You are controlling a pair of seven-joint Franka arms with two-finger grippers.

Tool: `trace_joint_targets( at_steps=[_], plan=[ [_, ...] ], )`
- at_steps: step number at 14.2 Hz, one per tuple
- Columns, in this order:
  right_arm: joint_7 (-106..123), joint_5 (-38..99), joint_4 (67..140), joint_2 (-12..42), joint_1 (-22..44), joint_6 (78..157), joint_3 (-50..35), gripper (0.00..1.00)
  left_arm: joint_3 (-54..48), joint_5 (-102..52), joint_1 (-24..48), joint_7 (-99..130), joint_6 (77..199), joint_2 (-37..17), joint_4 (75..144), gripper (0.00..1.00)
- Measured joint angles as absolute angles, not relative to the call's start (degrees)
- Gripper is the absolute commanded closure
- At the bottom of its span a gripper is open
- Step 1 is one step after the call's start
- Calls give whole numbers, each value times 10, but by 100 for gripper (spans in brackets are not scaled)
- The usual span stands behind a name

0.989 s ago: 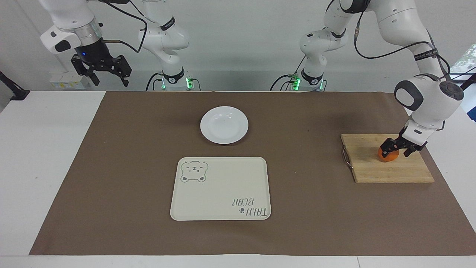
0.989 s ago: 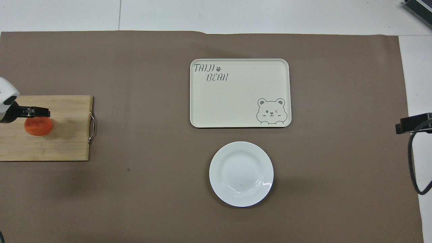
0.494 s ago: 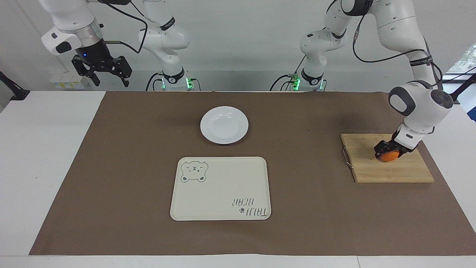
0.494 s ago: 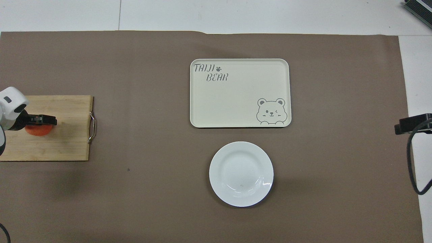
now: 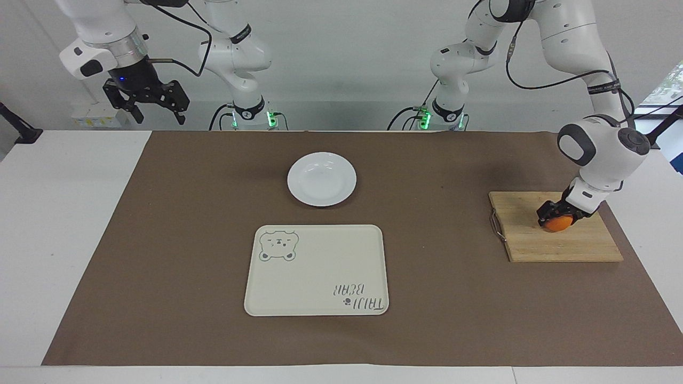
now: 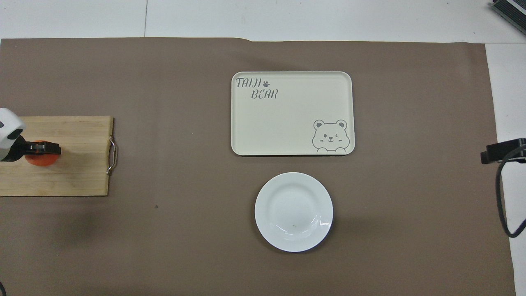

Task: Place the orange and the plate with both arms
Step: 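Carry the orange with the left gripper over the white plate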

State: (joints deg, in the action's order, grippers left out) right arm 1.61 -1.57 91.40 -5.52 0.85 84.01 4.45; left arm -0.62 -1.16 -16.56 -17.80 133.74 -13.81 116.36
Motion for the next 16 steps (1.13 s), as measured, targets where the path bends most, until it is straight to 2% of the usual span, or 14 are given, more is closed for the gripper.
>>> trace_joint_targets(
  at_steps=[3, 6, 16],
  plan=[
    [16, -16, 914, -55, 8, 840, 44, 0, -13, -12, -117, -157, 1291, -103, 1164, 100],
    [16, -16, 914, -55, 8, 840, 45, 0, -16, -12, -21, -83, 1263, -79, 1165, 100],
    [16, -16, 914, -55, 8, 840, 45, 0, -23, -43, 304, 191, 1292, -77, 1169, 100]
  ],
)
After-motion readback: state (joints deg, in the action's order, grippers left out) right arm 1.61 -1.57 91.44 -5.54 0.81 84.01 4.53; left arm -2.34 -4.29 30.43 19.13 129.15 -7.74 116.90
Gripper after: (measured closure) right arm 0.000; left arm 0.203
